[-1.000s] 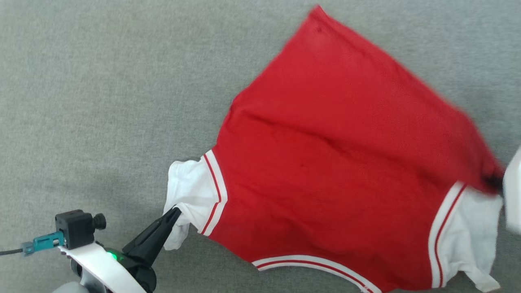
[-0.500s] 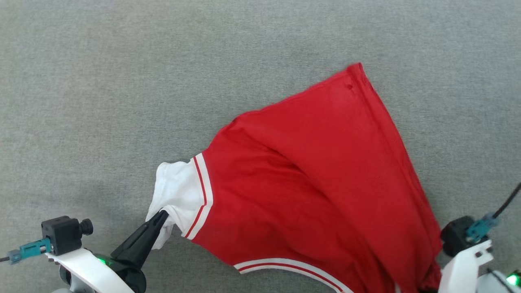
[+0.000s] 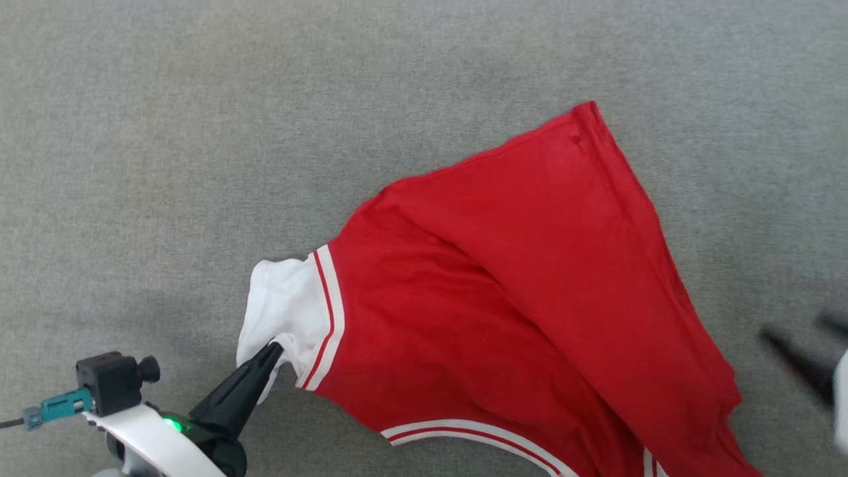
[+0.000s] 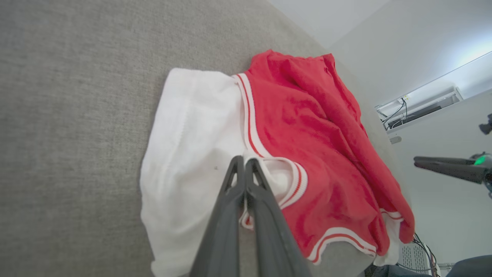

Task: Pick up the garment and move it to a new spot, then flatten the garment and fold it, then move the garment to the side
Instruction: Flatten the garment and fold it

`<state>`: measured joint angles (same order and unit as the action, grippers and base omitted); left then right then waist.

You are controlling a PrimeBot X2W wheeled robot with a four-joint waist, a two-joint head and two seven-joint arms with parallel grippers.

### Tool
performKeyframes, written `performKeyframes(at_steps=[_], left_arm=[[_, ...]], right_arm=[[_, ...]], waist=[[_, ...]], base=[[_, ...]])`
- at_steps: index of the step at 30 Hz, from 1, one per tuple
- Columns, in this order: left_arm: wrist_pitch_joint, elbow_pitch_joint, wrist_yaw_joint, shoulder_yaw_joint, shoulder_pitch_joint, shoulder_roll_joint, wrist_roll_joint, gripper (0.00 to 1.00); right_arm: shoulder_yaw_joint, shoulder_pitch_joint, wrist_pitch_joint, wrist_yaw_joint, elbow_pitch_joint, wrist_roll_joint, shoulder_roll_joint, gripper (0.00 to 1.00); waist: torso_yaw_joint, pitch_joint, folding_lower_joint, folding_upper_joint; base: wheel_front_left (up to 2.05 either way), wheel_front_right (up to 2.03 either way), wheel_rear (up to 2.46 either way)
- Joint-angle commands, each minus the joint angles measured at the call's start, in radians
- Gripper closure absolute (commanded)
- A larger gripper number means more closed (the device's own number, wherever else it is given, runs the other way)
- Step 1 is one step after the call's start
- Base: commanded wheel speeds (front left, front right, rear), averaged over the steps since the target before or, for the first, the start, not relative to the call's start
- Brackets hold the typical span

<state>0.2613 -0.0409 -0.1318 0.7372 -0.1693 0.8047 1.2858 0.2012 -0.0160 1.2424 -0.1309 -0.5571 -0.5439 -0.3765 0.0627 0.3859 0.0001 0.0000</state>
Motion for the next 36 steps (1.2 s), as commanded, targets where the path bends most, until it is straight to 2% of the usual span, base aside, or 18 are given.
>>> performKeyframes(at_steps=[1, 4, 6, 13, 21, 27, 28, 29, 30, 31, 36], left_arm=[[0.005, -0.004, 0.002, 0.001, -0.016, -0.004, -0.011, 1.00], [0.005, -0.006, 0.002, 0.013, -0.036, -0.009, -0.017, 1.00], [0.005, -0.008, 0.002, 0.022, -0.055, -0.012, -0.019, 1.00], [0.005, 0.005, 0.002, 0.079, -0.129, -0.036, -0.009, 1.00], [0.005, 0.024, 0.002, 0.112, -0.181, -0.071, 0.008, 1.00], [0.005, 0.031, 0.002, 0.123, -0.198, -0.087, 0.009, 1.00], [0.005, 0.033, 0.002, 0.126, -0.201, -0.090, 0.009, 1.00], [0.005, 0.036, 0.002, 0.130, -0.204, -0.093, 0.011, 1.00], [0.005, 0.040, 0.002, 0.132, -0.210, -0.096, 0.014, 1.00], [0.005, 0.043, 0.002, 0.133, -0.216, -0.097, 0.015, 1.00], [0.005, 0.072, 0.002, 0.126, -0.244, -0.094, -0.009, 1.00]], right_arm=[[0.015, 0.051, -0.016, 0.000, -0.007, 0.011, -0.006, 0.00], [0.016, 0.202, -0.078, 0.000, 0.026, 0.030, -0.018, 0.00], [-0.019, 0.310, -0.134, 0.000, 0.082, 0.052, -0.016, 0.00], [-0.186, 0.579, -0.237, 0.000, 0.400, 0.111, 0.016, 0.00], [-0.352, 0.724, -0.245, 0.000, 0.637, 0.128, -0.002, 0.00], [-0.450, 0.738, -0.221, 0.000, 0.756, 0.114, -0.021, 0.00], [-0.464, 0.736, -0.221, 0.000, 0.773, 0.109, -0.023, 0.03], [-0.474, 0.735, -0.222, 0.000, 0.787, 0.104, -0.027, 0.61], [-0.486, 0.735, -0.223, 0.000, 0.799, 0.097, -0.030, 0.96], [-0.491, 0.735, -0.230, 0.000, 0.807, 0.090, -0.032, 1.00], [-0.463, 0.783, -0.327, 0.000, 0.810, 0.084, -0.031, 1.00]], waist=[[0.010, 0.011, -0.0001, 0.0000], [0.024, 0.030, -0.0001, 0.0000], [0.035, 0.049, -0.0001, 0.0000], [0.091, 0.101, -0.0001, 0.0000], [0.135, 0.135, -0.0001, 0.0000], [0.146, 0.144, -0.0001, 0.0000], [0.148, 0.144, -0.0001, 0.0000], [0.150, 0.144, -0.0001, 0.0000], [0.151, 0.143, -0.0001, 0.0000], [0.152, 0.141, -0.0001, 0.0000], [0.139, 0.117, -0.0001, 0.0000]], base=[[0.00, 0.00, 0.00], [0.00, 0.00, 0.00], [0.00, 0.00, 0.00], [0.00, 0.00, 0.00], [0.00, 0.00, 0.00], [0.00, 0.00, 0.00], [0.00, 0.00, 0.00], [0.00, 0.00, 0.00], [0.00, 0.00, 0.00], [0.00, 0.00, 0.00], [0.00, 0.00, 0.00]])
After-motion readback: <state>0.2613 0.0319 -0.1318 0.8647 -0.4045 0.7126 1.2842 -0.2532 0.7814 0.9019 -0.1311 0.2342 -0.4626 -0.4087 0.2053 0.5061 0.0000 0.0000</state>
